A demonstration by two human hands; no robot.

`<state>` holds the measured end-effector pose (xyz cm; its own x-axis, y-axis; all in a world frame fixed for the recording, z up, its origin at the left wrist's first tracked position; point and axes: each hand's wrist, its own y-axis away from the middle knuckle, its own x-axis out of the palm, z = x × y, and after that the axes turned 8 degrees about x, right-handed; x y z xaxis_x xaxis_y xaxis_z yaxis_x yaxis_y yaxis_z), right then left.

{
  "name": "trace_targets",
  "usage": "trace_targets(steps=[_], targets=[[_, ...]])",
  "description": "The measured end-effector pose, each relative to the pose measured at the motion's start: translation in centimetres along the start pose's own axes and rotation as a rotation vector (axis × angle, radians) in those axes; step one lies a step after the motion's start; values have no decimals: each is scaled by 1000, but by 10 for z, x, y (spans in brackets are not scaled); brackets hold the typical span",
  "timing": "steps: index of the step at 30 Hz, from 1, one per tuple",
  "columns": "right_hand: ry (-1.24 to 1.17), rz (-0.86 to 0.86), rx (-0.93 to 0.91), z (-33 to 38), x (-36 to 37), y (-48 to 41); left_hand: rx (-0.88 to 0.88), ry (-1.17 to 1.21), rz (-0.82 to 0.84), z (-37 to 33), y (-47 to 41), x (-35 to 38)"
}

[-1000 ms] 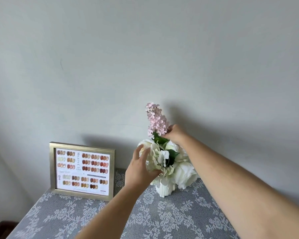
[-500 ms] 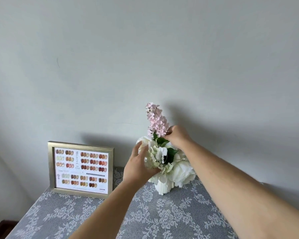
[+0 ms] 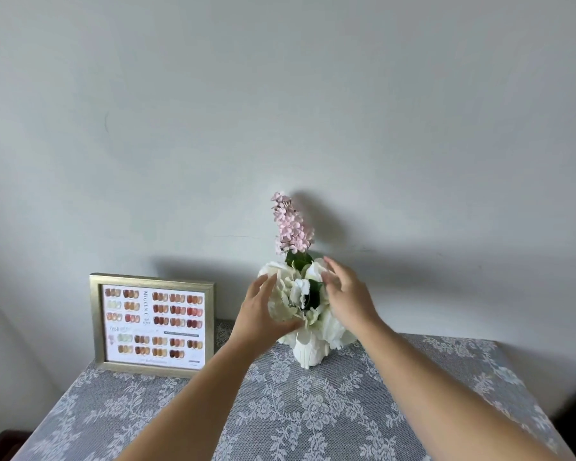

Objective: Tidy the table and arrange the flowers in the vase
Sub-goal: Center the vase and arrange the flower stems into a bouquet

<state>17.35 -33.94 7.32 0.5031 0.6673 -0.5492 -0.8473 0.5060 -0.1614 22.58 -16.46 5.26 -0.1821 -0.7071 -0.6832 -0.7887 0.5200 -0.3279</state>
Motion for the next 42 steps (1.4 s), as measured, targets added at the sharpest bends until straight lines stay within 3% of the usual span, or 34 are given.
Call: trace_targets(steps=[4,10,15,20,24,30,35,42], targets=[[95,-20,-148,4,9,8,25,25,-12,-4,-2,-3],[73,-71,-204,-1,-2,10,5,42,37,-4,0,-12],[43,-188,-107,-14,-13,20,-2,-34,-45,-1,0,-21],[26,-63,-157,-19,-3,43,6,45,51,-1,-1,-16],[24,-58,-200,-15,0,45,13,65,38,-5,0,-10],[106,-233,-167,-23,-6,53,22,-64,-23,-3,0,-12],[16,-404,-135,-47,4,95,12,-30,11,3,4,-7],[20,-374,-167,-41,9,86,19,-11,-52,8,8,-1]])
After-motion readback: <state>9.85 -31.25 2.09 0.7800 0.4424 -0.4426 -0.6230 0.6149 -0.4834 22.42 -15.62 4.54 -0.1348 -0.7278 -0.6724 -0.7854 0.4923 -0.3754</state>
